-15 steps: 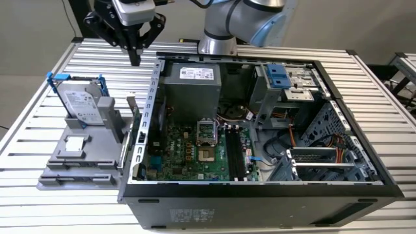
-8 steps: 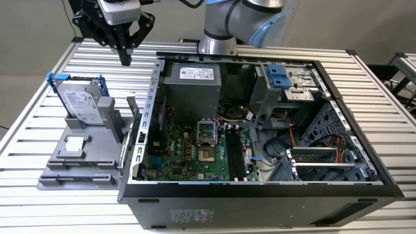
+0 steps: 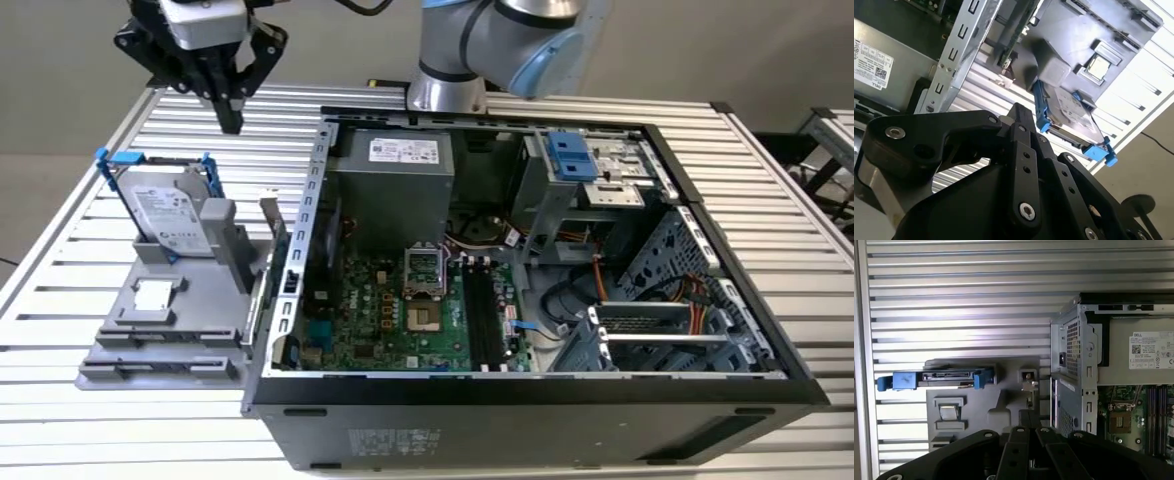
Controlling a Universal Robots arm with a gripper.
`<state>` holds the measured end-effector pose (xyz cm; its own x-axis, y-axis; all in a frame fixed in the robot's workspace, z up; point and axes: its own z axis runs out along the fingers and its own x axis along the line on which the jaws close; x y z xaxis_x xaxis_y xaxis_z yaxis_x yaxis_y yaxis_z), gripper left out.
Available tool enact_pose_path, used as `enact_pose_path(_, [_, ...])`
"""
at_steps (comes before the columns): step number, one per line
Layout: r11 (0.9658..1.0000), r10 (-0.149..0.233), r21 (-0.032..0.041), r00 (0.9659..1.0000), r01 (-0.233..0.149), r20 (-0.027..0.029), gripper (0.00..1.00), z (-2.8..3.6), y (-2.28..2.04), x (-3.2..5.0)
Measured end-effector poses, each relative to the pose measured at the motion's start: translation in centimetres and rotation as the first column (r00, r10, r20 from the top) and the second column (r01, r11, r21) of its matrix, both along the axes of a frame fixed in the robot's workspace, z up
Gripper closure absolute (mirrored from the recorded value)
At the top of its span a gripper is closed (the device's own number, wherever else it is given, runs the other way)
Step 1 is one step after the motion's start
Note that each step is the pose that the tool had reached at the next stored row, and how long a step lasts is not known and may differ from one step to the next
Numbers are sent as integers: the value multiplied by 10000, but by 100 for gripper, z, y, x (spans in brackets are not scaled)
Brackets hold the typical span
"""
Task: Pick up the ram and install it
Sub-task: 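Reach for the ram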
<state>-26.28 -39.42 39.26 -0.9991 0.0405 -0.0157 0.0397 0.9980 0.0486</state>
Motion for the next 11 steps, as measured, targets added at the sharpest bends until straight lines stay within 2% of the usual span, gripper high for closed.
enact_pose_path(11, [10000,63,0,10000,-63,-7,100,0,6,-323])
